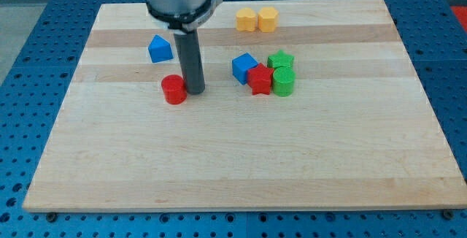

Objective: Push the blue cube to the right of blue triangle

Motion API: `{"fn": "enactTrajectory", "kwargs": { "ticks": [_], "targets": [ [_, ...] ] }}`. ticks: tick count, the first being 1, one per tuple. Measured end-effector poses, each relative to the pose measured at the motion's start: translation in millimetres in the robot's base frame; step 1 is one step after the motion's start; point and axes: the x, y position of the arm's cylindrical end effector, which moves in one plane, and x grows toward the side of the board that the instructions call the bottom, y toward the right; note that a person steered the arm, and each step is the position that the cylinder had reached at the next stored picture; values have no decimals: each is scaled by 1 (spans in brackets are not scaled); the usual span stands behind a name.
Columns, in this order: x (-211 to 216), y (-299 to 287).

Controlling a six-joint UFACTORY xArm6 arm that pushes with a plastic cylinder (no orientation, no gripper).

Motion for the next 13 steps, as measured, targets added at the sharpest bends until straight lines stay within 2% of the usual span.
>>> {"fn": "enactTrajectory", "kwargs": {
  "ticks": [1, 2, 5, 9, 13],
  "targets": [
    [32, 9],
    [35, 35],
    [11, 118],
    [-20, 119],
    [-60, 76]
  ]
}}
